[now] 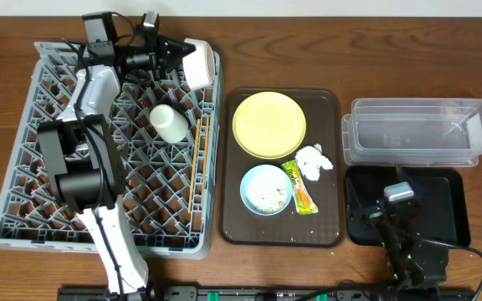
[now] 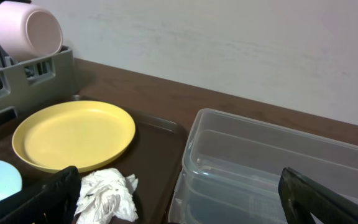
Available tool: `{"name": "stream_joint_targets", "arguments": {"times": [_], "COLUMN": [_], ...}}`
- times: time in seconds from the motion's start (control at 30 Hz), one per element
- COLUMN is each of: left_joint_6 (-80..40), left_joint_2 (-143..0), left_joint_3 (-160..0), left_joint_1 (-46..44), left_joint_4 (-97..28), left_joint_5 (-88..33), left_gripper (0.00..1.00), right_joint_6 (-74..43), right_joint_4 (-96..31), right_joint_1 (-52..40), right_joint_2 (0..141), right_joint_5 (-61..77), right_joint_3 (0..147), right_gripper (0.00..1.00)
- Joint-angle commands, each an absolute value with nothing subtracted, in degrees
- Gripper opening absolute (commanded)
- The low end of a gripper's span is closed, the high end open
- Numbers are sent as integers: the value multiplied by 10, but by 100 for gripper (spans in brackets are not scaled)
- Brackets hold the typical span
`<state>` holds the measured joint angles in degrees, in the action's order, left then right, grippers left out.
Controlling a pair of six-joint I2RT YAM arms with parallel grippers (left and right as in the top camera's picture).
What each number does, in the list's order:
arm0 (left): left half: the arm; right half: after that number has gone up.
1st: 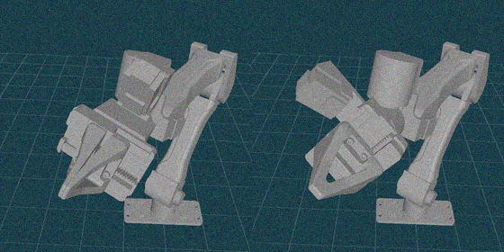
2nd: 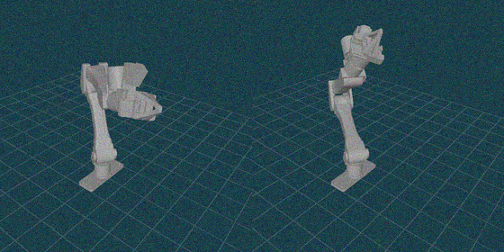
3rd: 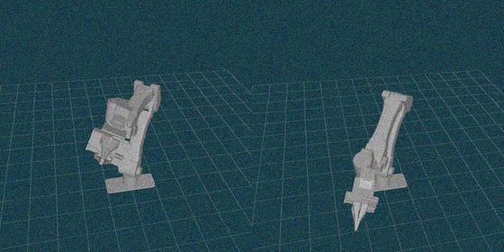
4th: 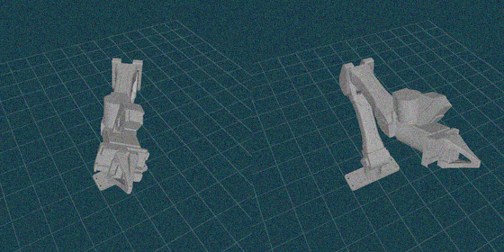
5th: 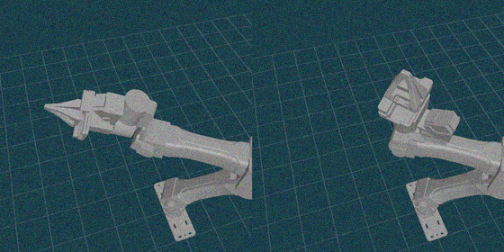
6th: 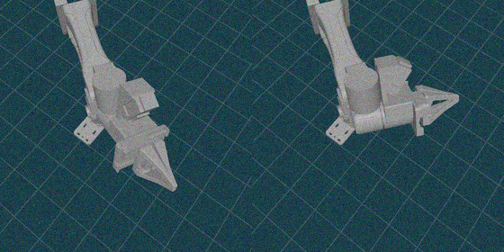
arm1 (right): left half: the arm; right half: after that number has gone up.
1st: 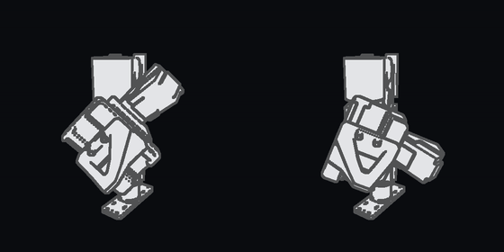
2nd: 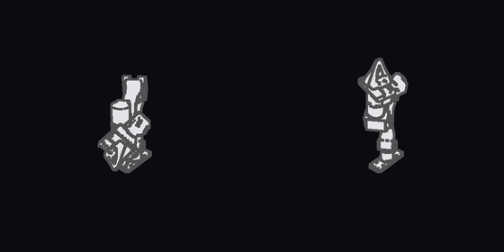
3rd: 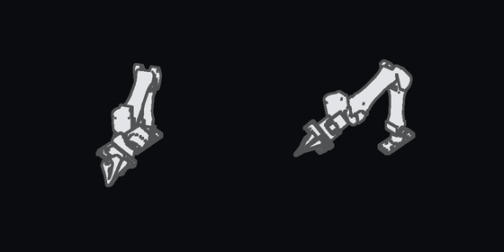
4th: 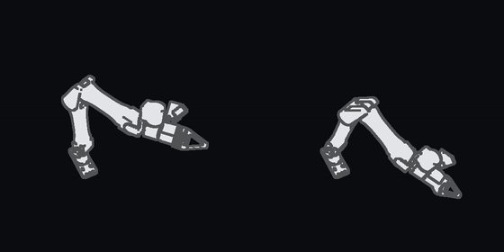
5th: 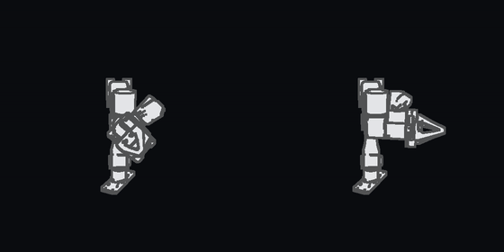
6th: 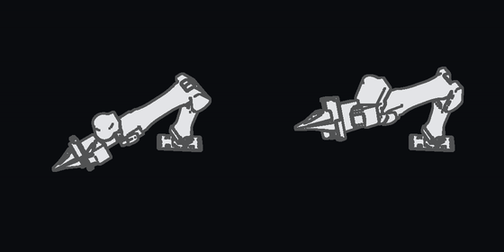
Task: Sort waste into correct bins and load items into the dishwasher
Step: 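Carry the pink bowl to the rack's back edge and release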
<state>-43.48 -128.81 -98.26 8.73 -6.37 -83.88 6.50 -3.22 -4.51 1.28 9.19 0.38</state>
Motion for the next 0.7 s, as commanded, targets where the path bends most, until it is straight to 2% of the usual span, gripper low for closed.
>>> {"name": "stream_joint_targets", "arguments": {"times": [0.0,0.13,0.27,0.33,0.43,0.67], "left_joint_6": [-420,-416,-380,-367,-347,-284], "left_joint_2": [-1300,-1300,-1300,-1300,-1300,-1289], "left_joint_3": [-972,-972,-972,-972,-972,-972], "left_joint_1": [101,117,127,131,138,155], "left_joint_4": [-68,-78,-114,-137,-174,-282], "left_joint_5": [-830,-829,-829,-816,-794,-690], "left_gripper": [8,13,31,44,54,56], "right_joint_6": [67,67,67,67,67,67], "right_joint_4": [-35,-35,-35,-35,-35,-35], "right_joint_1": [-45,-45,-45,-45,-45,-45], "right_joint_2": [12,12,12,12,12,12], "right_joint_5": [93,93,93,93,93,93], "right_joint_3": [3,3,3,3,3,3], "right_gripper": [99,99,99,99,99,99]}}
